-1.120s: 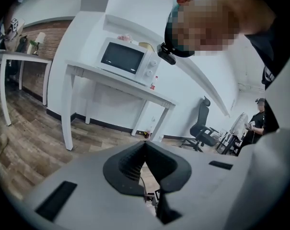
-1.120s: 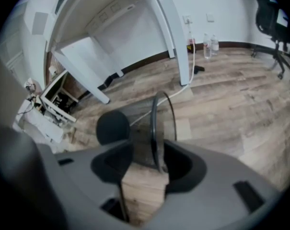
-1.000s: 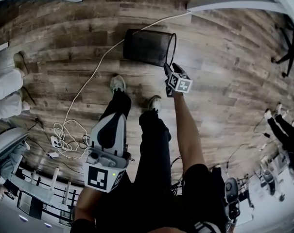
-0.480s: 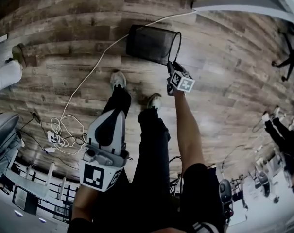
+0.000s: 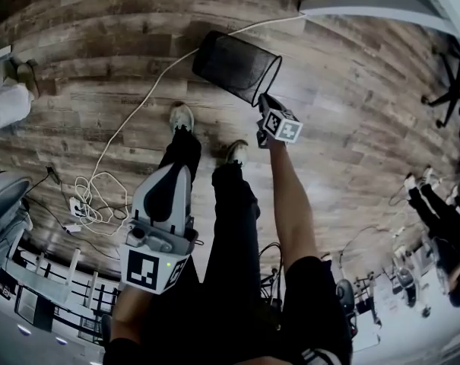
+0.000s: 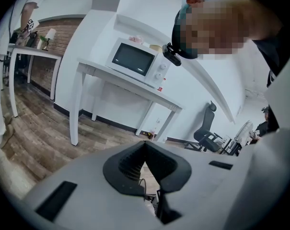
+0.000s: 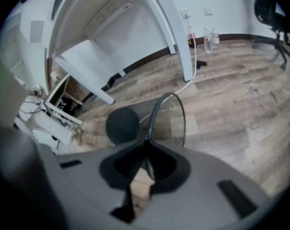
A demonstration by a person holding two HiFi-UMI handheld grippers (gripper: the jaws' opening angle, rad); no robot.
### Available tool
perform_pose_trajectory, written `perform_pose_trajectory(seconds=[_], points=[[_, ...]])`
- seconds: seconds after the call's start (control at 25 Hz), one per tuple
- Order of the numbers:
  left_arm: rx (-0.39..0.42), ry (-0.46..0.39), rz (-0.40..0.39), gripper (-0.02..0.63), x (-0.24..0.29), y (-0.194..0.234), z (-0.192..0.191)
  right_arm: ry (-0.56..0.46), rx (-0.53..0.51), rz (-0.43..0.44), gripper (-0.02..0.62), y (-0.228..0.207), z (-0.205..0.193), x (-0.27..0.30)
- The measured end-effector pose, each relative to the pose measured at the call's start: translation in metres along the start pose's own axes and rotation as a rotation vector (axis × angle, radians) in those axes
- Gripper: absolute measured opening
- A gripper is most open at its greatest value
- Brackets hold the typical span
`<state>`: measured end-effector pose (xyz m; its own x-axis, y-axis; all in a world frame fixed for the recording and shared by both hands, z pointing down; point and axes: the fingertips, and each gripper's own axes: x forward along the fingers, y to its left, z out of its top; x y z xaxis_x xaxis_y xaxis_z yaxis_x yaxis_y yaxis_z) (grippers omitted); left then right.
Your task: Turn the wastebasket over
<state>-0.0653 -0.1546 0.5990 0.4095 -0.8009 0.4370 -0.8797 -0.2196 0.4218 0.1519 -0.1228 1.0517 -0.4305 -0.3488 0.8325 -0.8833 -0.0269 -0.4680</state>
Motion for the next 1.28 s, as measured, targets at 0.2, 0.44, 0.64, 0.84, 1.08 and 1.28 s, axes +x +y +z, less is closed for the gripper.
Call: perform_pose_trajectory(seconds=[0.2, 0.44, 0.64, 0.84, 1.08, 1.28], points=[[-0.006, 0.007, 0.024, 0.034, -0.006, -0.005, 0.006, 0.035, -0.054, 0.014, 0.051, 0.025, 0.007, -0.003], [0.004, 0.024, 0.029, 0.034, -0.009, -0.016, 0.007, 0.059, -0.105, 0.035, 0.049, 0.048, 0.021, -0.004], [0.034, 0.030, 0.055, 0.034, -0.006, -0.025, 0.009, 0.107, -0.202, 0.055, 0.049, 0.059, 0.034, -0.009], [0.031, 0.021, 0.077, 0.034, -0.008, -0.026, 0.019, 0.183, -0.347, 0.039, 0.049, 0.071, 0.037, -0.025], [0.039, 0.056, 0.101, 0.034, -0.005, -0.024, 0.025, 0.289, -0.558, 0.027, 0.048, 0.077, 0.031, -0.041], [0.069, 0.143, 0.058, 0.034, 0.006, -0.019, 0.012, 0.360, -0.720, 0.018, 0.048, 0.080, 0.021, -0.049]])
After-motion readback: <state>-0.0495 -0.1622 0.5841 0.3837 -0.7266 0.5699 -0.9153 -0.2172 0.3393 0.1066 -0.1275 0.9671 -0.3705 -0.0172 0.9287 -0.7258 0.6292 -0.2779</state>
